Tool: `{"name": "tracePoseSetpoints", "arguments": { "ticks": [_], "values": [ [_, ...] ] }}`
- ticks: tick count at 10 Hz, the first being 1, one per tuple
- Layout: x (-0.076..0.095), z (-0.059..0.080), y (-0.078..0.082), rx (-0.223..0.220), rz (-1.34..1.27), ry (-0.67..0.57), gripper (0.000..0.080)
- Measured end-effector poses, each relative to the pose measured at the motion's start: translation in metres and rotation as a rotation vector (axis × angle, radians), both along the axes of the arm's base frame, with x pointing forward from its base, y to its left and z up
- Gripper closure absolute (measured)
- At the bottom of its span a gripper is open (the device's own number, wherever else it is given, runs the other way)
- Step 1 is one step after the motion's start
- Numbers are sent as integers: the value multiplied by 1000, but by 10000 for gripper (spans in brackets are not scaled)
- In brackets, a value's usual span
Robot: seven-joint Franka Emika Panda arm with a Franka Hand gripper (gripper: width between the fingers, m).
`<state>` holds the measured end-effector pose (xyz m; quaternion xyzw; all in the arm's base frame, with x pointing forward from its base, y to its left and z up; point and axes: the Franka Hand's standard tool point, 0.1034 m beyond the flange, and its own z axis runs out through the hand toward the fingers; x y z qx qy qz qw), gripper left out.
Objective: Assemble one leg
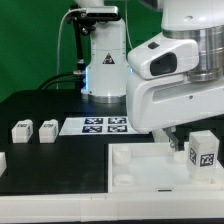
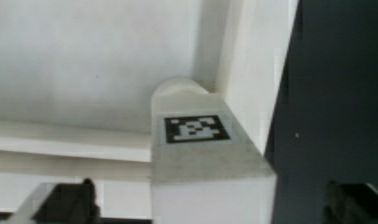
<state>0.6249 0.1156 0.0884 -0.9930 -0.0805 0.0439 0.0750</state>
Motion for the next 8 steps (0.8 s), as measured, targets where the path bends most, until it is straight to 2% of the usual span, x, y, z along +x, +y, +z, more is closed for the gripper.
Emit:
{"name": "tracePoseSetpoints", "arguments": {
  "ticks": [1,2,3,6,8],
  "values": [
    [0,0,0,0,0,0,271],
    [0,0,0,0,0,0,408],
    [0,0,-1,0,-1,0,505],
    [1,-1,-1,-15,-167,12,505],
    [-1,-1,-2,-37,-541,-9,505]
  ]
}}
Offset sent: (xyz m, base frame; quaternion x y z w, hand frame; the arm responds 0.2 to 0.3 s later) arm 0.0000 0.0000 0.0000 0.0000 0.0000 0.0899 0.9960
